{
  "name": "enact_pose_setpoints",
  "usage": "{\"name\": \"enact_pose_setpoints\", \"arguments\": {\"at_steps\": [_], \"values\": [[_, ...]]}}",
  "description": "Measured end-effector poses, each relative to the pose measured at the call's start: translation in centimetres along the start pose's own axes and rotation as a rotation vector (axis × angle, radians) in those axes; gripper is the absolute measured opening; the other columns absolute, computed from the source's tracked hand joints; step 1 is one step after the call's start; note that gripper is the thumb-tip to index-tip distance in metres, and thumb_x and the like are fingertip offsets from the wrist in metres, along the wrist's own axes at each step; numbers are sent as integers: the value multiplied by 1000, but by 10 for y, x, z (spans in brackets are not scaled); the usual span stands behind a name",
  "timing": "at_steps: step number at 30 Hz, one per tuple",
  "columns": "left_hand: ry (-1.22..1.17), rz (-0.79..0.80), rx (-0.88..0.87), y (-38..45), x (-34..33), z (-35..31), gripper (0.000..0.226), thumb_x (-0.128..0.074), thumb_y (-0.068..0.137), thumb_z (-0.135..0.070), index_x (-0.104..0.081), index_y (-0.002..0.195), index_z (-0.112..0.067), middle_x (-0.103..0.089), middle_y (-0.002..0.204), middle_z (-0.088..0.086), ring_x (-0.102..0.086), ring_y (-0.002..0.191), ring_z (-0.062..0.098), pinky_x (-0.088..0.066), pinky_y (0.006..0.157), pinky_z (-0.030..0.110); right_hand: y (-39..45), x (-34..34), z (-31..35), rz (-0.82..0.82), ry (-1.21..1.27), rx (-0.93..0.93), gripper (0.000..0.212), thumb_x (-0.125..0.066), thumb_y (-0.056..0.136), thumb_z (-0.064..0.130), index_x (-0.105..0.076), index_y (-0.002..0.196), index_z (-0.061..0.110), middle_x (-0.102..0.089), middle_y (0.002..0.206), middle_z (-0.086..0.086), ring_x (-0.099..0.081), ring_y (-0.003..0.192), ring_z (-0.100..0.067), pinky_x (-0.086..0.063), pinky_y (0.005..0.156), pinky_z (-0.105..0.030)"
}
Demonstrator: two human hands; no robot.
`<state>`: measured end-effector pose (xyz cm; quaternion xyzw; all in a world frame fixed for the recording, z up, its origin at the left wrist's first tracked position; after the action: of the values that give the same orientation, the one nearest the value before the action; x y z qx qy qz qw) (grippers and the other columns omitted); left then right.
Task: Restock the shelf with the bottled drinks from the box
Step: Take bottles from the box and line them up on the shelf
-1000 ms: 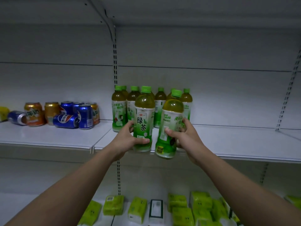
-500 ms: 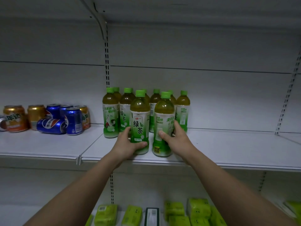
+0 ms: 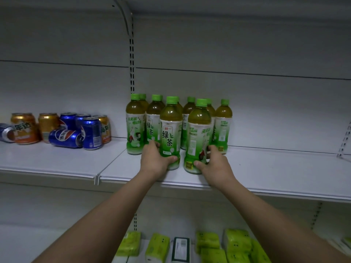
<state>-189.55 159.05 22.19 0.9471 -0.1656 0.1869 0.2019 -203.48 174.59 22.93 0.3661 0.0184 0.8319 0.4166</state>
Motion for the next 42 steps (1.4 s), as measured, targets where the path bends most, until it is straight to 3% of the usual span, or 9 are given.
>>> {"name": "enact_pose_setpoints", "arguments": {"at_steps": [4, 8, 15, 22, 27, 30, 34, 38, 42], "values": [[32, -48, -9, 9, -3, 1, 69, -88, 62, -28, -55, 121, -10, -63, 120, 6, -62, 109, 24, -51, 96, 43, 15, -14, 4, -16, -178, 29, 46, -63, 90, 29, -43, 129, 15, -58, 130, -10, -57, 115, -33, -47, 93, -42], [-9, -99, -1, 17, -5, 2, 57, -85, 68, -20, -52, 113, -10, -65, 117, 6, -62, 108, 25, -52, 94, 40, 31, -24, 5, -25, -281, 26, 43, -61, 90, 32, -42, 124, 14, -60, 123, -11, -59, 109, -35, -49, 85, -43], [41, -179, -19, 30, -11, 4, 46, -79, 75, -17, -51, 110, -11, -56, 117, 7, -56, 111, 27, -47, 98, 41, 55, -36, 5, -28, -294, 34, 45, -63, 89, 33, -43, 123, 12, -63, 119, -12, -60, 108, -34, -51, 88, -45], [72, -186, -23, 37, -12, 3, 50, -79, 75, -21, -54, 117, -10, -55, 119, 5, -55, 112, 24, -46, 99, 37, 75, -39, -7, -58, -199, 6, 48, -67, 86, 35, -42, 124, 21, -59, 123, -10, -57, 111, -32, -48, 91, -43], [62, -195, -34, 41, -15, 6, 52, -78, 77, -23, -54, 121, -10, -55, 122, 6, -55, 114, 25, -46, 101, 39, 81, -47, -12, -122, -263, -4, 46, -61, 90, 38, -37, 124, 20, -65, 113, -9, -62, 101, -33, -43, 70, -36], [45, -211, -49, 43, -16, 9, 50, -80, 74, -25, -55, 116, -12, -60, 116, 3, -58, 109, 22, -49, 95, 40, 83, -49, -15, -153, -293, 1, 48, -58, 92, 40, -36, 127, 17, -66, 106, -9, -62, 96, -31, -39, 66, -35], [73, -241, -71, 41, -13, 8, 41, -80, 74, -23, -54, 103, -12, -62, 104, 2, -59, 97, 20, -50, 84, 34, 86, -49, -23, -142, -276, -39, 59, -59, 91, 39, -32, 138, 16, -66, 112, -8, -62, 101, -31, -39, 69, -34], [124, -235, -91, 35, -11, -2, 38, -77, 78, -23, -52, 104, -12, -63, 107, 5, -60, 99, 24, -50, 83, 37, 81, -48, -22, -138, -260, -41, 49, -60, 90, 30, -36, 130, 14, -65, 111, -10, -62, 99, -32, -40, 69, -34], [209, -187, -102, 20, -10, -14, 46, -73, 81, -21, -49, 119, -9, -61, 119, 9, -61, 108, 29, -51, 88, 41, 57, -37, -1, -170, -200, 0, 32, -50, 94, 22, -40, 122, 10, -65, 103, -15, -61, 89, -34, -45, 67, -36]]}}
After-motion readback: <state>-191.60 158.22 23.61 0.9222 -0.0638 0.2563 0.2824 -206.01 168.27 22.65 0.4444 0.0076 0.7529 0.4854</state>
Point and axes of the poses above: each hand's wrist, its own y-axis towards the middle knuckle, its own x-axis out of the back of the hand, z = x × y, the point moved 10 cm from there along y, towards the middle knuckle
